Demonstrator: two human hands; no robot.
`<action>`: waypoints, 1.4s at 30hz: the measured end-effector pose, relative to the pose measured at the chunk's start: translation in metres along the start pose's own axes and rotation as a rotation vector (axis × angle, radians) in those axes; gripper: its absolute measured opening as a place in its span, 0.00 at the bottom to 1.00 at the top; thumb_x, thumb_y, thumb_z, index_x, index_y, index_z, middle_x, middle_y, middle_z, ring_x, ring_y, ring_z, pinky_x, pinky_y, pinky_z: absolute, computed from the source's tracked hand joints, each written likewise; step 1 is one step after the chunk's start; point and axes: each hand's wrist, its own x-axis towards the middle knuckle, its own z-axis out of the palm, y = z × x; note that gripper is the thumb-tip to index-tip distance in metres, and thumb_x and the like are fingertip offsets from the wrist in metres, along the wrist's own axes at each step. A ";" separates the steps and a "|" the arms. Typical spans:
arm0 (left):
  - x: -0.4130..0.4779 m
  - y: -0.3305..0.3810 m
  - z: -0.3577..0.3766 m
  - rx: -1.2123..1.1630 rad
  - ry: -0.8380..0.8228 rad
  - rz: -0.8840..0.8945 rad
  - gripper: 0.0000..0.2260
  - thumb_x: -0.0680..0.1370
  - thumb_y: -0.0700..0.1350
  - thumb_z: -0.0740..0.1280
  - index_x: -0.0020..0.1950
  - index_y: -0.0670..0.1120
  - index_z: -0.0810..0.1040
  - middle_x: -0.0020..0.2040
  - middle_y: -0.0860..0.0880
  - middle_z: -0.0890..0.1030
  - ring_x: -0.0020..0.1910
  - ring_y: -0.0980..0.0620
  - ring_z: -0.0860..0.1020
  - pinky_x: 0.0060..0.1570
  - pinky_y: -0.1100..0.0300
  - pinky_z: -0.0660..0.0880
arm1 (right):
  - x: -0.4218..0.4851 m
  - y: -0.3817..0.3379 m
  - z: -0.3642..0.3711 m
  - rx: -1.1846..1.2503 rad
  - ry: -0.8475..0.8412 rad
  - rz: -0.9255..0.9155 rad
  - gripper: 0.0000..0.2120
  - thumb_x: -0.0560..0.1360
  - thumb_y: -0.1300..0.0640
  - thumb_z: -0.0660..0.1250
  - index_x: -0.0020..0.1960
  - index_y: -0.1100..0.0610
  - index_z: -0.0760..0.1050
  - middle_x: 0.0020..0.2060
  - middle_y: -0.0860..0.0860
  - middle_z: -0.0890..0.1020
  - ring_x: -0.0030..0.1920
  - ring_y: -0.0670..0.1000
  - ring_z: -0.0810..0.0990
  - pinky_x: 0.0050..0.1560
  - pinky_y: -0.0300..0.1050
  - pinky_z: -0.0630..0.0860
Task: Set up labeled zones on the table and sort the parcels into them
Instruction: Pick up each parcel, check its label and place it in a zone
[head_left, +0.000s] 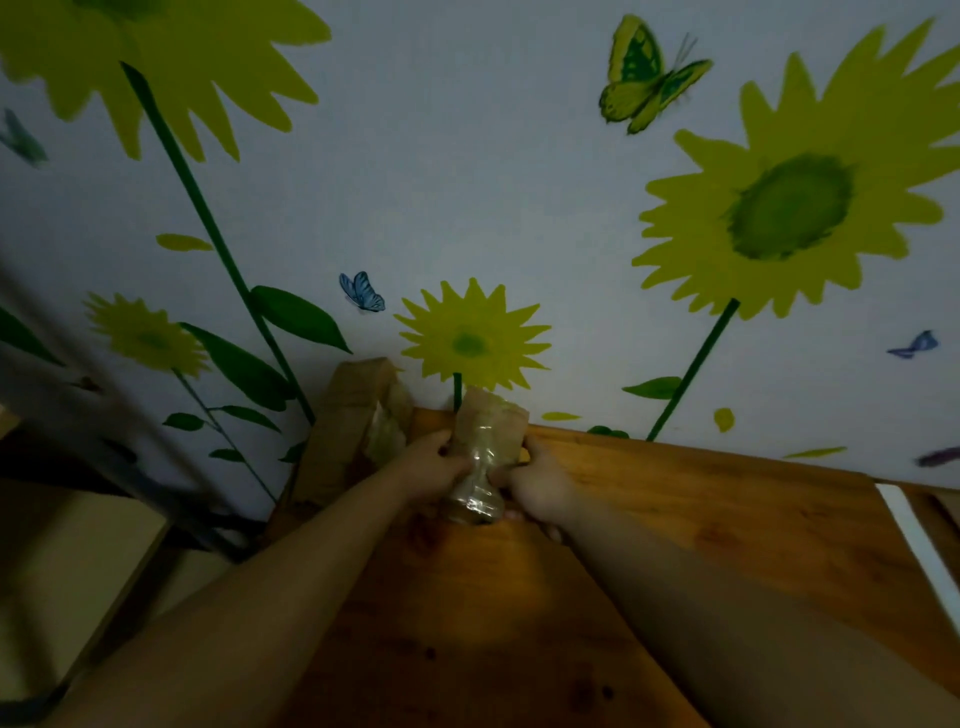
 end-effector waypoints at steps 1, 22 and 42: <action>-0.006 0.004 0.004 -0.066 0.034 0.020 0.16 0.78 0.42 0.65 0.66 0.43 0.71 0.60 0.45 0.77 0.57 0.46 0.76 0.58 0.54 0.73 | -0.005 0.002 -0.006 0.046 0.013 -0.023 0.28 0.75 0.64 0.67 0.70 0.51 0.62 0.47 0.53 0.80 0.34 0.49 0.80 0.28 0.40 0.76; -0.203 0.179 0.194 -0.402 0.158 0.442 0.08 0.81 0.42 0.61 0.51 0.53 0.77 0.58 0.44 0.79 0.57 0.46 0.78 0.54 0.53 0.76 | -0.220 0.036 -0.239 0.516 0.197 -0.326 0.22 0.77 0.42 0.64 0.64 0.53 0.64 0.50 0.53 0.77 0.46 0.53 0.79 0.46 0.54 0.80; -0.315 0.222 0.328 -0.477 -0.232 0.657 0.40 0.72 0.34 0.70 0.75 0.60 0.56 0.63 0.52 0.75 0.60 0.49 0.77 0.57 0.47 0.76 | -0.397 0.137 -0.334 0.483 0.511 -0.458 0.15 0.76 0.61 0.63 0.60 0.49 0.67 0.55 0.53 0.80 0.53 0.53 0.82 0.51 0.51 0.82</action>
